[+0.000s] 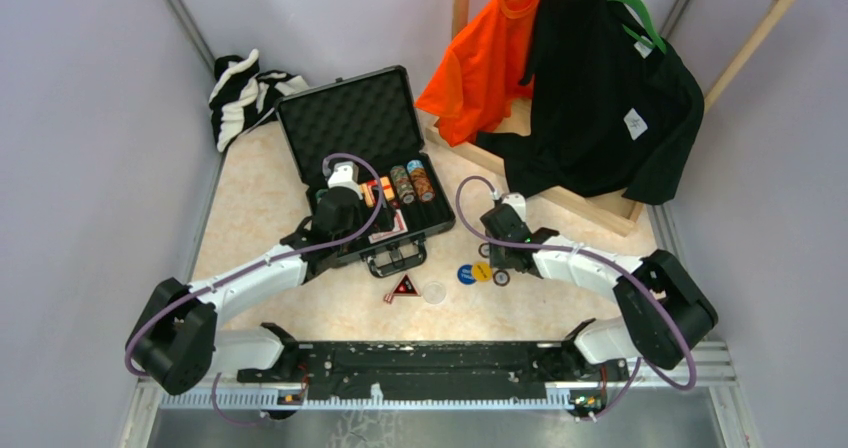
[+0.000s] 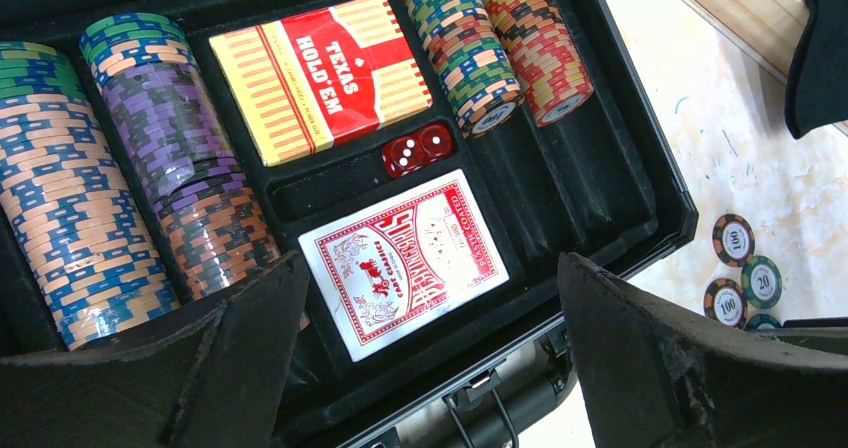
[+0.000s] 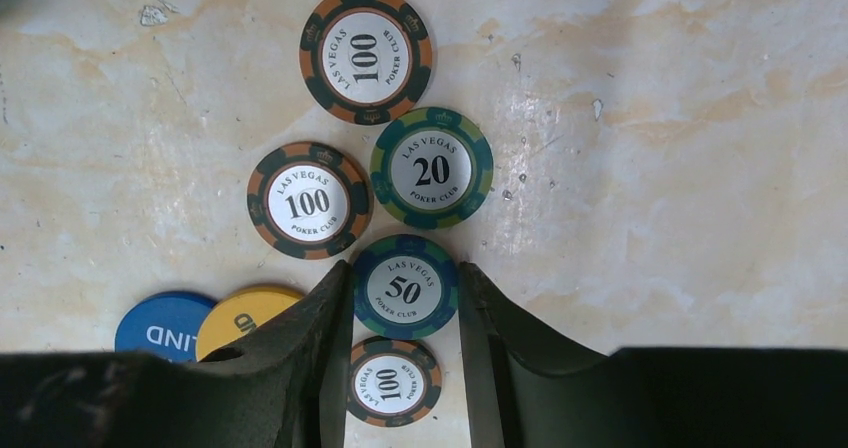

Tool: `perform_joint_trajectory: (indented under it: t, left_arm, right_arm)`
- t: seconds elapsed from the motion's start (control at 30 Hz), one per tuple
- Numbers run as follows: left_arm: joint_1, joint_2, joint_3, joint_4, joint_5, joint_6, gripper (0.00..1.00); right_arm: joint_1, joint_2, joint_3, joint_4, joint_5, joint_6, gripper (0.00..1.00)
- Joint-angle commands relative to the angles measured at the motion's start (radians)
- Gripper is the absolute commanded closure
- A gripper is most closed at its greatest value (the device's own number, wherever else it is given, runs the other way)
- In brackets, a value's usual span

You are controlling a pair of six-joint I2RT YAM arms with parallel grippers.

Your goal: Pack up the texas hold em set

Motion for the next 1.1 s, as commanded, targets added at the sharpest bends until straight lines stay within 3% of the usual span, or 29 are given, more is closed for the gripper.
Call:
perform_joint_trajectory:
  t: [0.0,0.27,0.4,0.57,0.87,1.07]
  left_arm:
    - [-0.005,0.001,0.005,0.005,0.002,0.001,0.00]
    - [-0.005,0.003,0.005,0.003,0.000,0.002,0.00]
    - [-0.004,0.003,0.006,0.003,0.000,0.002,0.00]
    - [-0.006,0.010,0.010,0.001,0.009,0.002,0.00]
    - [-0.004,0.009,0.011,0.000,0.019,-0.003,0.00]
    - [-0.005,0.009,0.011,0.000,0.016,-0.001,0.00]
  right_arm:
    - [-0.007,-0.028,0.060,-0.050,-0.011,-0.007,0.70]
    - [-0.006,-0.012,0.125,-0.065,-0.006,-0.033,0.70]
    - [-0.006,0.002,0.128,-0.066,-0.015,-0.034,0.48]
    - [-0.007,-0.013,0.086,-0.068,-0.055,-0.036,0.35]
    - [0.008,0.000,0.021,-0.042,-0.073,-0.013,0.36]
    - [0.011,0.013,0.026,-0.047,-0.059,-0.014,0.45]
